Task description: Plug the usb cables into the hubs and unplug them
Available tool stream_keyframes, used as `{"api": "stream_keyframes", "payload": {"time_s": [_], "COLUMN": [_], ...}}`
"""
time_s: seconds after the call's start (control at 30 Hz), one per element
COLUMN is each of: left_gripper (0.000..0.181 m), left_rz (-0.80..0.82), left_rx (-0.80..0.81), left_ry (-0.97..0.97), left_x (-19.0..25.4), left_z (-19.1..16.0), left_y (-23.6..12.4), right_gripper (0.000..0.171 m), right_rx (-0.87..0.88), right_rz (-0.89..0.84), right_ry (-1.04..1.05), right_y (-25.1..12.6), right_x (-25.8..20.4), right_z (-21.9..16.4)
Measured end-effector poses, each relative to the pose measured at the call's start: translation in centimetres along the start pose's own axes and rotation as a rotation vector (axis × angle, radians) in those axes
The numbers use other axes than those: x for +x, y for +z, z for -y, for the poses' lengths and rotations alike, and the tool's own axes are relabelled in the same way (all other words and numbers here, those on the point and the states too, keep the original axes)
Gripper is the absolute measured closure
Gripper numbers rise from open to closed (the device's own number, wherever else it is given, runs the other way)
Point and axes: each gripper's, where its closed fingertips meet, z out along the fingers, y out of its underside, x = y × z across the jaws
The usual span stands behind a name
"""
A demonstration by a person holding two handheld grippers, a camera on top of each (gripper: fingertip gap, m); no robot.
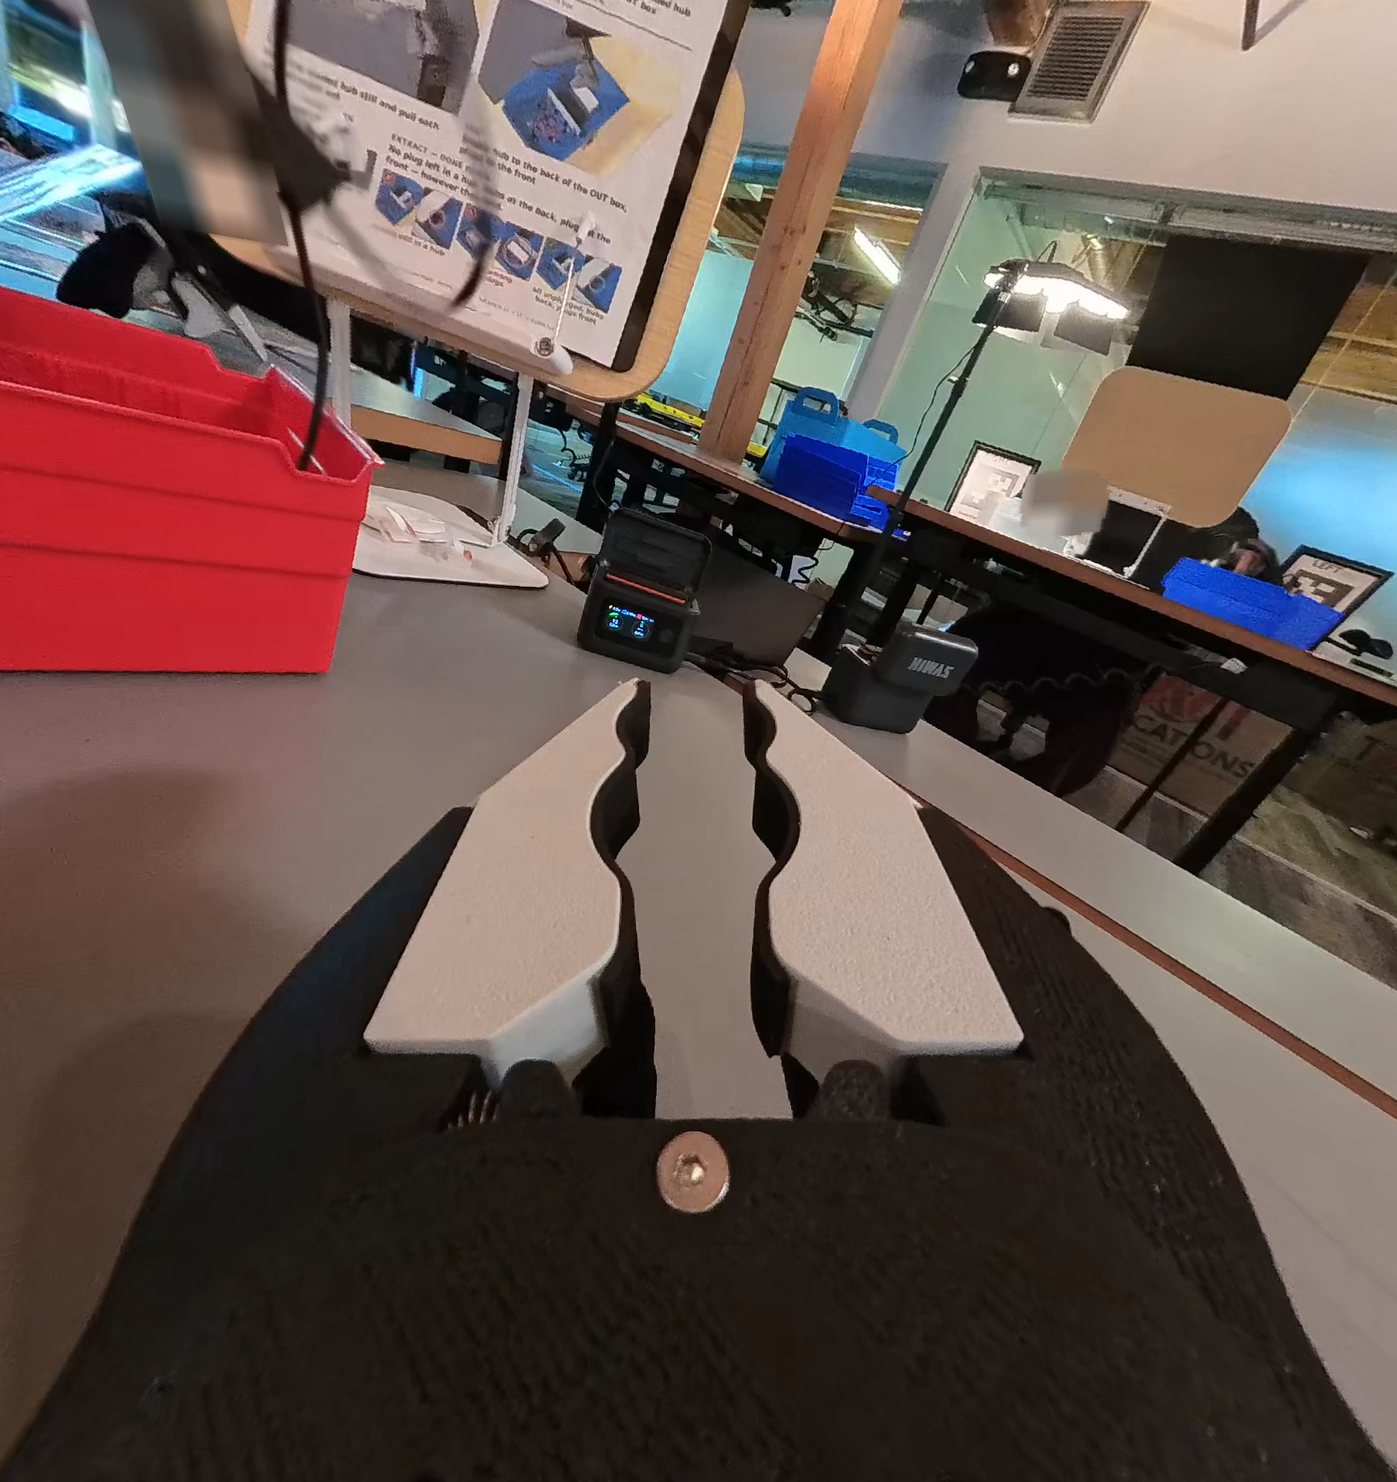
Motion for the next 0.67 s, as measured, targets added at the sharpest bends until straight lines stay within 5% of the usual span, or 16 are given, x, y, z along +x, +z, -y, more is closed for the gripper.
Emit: {"api": "stream_keyframes", "payload": {"time_s": [0.03, 0.23, 0.4, 0.53, 0.67], "left_gripper": [0.149, 0.149, 0.149, 0.149, 0.149], "left_rz": [0.070, 0.281, 0.309, 0.141, -0.009], "left_rx": [0.028, 0.224, 0.398, 0.424, 0.277], "left_ry": [0.010, -0.028, -0.076, -0.124, -0.118], "left_x": [-1.6, -8.0, -9.9, -7.3, -2.5], "left_z": [1.4, 10.7, 17.6, 20.4, 19.5], "left_y": [-1.5, -8.7, -11.2, -8.1, -1.3], "right_gripper": [0.150, 0.150, 0.150, 0.150, 0.145], "right_rx": [0.001, 0.025, 0.066, 0.089, 0.107], "right_rz": [-0.003, -0.033, -0.098, -0.147, -0.213], "right_ry": [0.005, 0.017, 0.019, 0.052, 0.069], "right_y": [0.0, -0.3, -1.0, -1.5, -2.0], "right_x": [0.1, 0.7, 2.0, 3.2, 4.4], "right_z": [0.0, 0.4, 1.1, 1.4, 1.6]}}
